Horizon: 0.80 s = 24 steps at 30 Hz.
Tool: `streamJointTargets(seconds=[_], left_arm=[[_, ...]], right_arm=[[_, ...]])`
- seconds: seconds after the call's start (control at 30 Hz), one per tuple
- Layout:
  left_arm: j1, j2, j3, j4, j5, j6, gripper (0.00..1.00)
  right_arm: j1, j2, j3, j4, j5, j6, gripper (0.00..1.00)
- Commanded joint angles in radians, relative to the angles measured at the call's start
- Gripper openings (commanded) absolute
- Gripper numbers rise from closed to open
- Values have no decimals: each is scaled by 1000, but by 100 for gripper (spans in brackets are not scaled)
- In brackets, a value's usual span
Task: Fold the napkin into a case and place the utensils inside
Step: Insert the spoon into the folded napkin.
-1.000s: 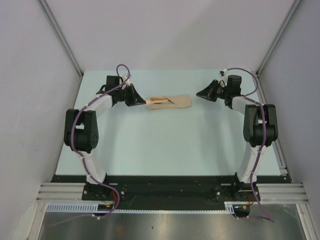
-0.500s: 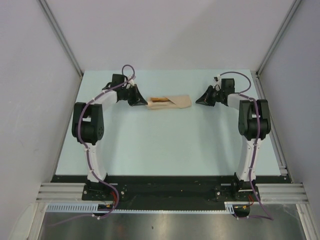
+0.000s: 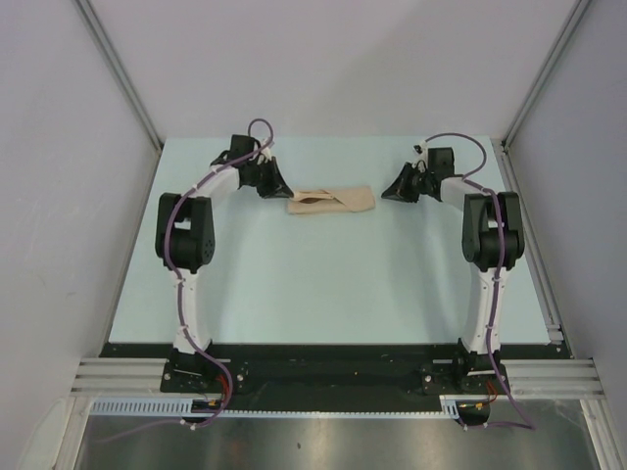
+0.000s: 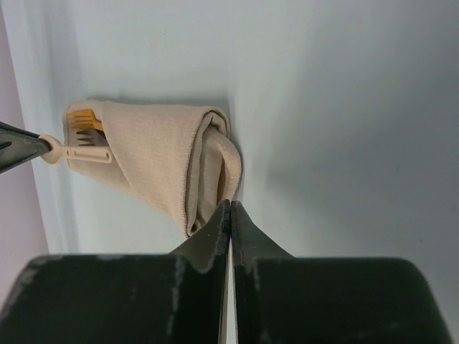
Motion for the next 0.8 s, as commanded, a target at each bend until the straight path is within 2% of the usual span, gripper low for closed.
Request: streamJointTargets(seconds=[0.0, 0.33, 0.47, 0.77], left_arm=[[-27, 25, 60, -37, -23, 16, 0], [-47, 19, 52, -36, -54, 4, 0], [-82, 62, 121, -54, -43, -17, 0], [-136, 112, 129, 49, -11, -128, 0]], right_arm=[[13, 21, 54, -29, 31, -37, 3], [25, 32, 68, -28, 51, -42, 3], [40, 51, 80, -23, 55, -27, 3], [50, 71, 74, -12, 89, 10, 3]])
